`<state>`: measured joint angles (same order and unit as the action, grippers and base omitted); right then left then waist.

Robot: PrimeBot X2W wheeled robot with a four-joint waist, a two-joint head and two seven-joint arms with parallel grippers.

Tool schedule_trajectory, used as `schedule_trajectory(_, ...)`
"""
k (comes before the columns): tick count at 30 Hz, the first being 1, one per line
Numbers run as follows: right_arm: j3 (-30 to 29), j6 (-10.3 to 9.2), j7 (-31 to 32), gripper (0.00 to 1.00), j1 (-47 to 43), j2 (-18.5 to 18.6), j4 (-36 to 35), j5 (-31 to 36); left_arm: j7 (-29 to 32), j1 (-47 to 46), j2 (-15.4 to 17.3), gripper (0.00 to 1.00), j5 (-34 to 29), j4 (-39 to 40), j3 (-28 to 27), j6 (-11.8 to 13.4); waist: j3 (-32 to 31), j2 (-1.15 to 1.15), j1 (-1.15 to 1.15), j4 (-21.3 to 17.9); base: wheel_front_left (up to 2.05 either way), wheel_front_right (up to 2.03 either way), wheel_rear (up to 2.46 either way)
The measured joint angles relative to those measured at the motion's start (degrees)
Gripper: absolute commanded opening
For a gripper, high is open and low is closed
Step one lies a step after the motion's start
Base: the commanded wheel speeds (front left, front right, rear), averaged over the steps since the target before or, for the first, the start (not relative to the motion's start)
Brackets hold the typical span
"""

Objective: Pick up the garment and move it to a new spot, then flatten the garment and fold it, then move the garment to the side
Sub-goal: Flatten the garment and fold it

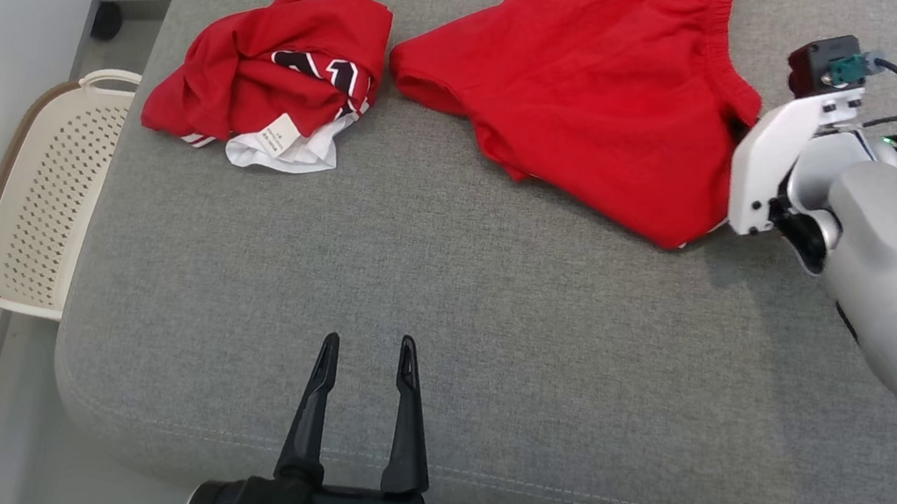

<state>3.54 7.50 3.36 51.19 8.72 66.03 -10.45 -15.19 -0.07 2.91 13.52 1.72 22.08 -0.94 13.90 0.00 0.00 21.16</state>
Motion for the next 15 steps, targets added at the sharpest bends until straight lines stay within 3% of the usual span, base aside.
schedule_trajectory(5, 4.36, 0.00, 0.44, 0.00, 1.47, -4.26, -5.41, -7.23, 0.00, -0.02, -0.01, 1.00, 0.75, -0.75, -0.55, 0.18, -0.94, 0.00, 0.00, -1.60, 0.00, 0.00, 0.00)
schedule_trajectory(11, 11.35, 0.00, 2.15, 0.00, 2.01, -5.54, -16.15, -17.71, 0.00, -0.20, -0.02, 1.00, 1.40, -1.86, -0.46, 0.18, -3.25, 0.00, 0.00, -3.10, 0.00, 0.00, 0.00)
schedule_trajectory(15, 12.78, 0.00, 2.32, 0.00, 2.17, -5.82, -20.65, -22.30, 0.00, -0.29, -0.03, 1.00, 1.41, -2.38, -0.44, 0.29, -4.50, 0.00, 0.00, -3.62, 0.00, 0.00, 0.00)
